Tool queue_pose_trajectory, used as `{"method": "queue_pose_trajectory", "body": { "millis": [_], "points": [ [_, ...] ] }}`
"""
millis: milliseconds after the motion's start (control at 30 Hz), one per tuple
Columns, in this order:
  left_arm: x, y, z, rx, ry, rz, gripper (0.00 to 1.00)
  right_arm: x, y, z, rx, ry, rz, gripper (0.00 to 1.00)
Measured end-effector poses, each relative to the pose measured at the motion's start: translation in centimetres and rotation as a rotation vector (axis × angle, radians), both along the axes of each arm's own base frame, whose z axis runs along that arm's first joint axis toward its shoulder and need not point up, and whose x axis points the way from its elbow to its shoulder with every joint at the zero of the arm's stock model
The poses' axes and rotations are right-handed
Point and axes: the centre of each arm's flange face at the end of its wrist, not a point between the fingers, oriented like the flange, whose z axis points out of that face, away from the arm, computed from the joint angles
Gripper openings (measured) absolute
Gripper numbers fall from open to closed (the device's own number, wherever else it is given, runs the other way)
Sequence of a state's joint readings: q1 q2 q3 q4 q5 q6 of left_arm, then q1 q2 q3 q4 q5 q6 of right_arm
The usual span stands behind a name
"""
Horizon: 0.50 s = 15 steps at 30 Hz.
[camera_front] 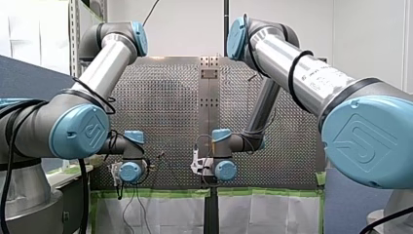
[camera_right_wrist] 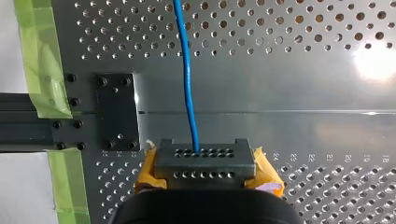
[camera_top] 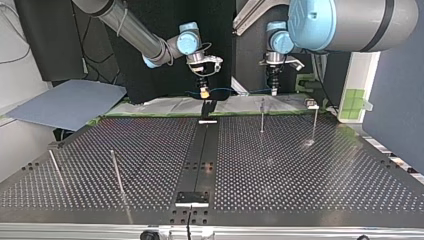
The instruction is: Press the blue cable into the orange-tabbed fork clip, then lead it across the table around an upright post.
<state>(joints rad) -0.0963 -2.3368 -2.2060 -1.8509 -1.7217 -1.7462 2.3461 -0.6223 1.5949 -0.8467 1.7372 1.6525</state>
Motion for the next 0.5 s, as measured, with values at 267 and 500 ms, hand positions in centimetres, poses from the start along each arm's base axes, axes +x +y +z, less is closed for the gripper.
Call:
{"method": "queue_pose_trajectory", "body": {
  "millis": [267, 500],
  "points": [
    [1.2, 0.4, 0.1, -0.002, 0.005, -0.007, 0.0, -0.5, -1.1, 0.2, -0.003, 0.001, -0.016, 0.0],
    [1.9, 0.6, 0.2, 0.0, 0.017, -0.007, 0.0, -0.7, -1.5, 0.2, -0.001, 0.003, -0.023, 0.0]
  ]
}}
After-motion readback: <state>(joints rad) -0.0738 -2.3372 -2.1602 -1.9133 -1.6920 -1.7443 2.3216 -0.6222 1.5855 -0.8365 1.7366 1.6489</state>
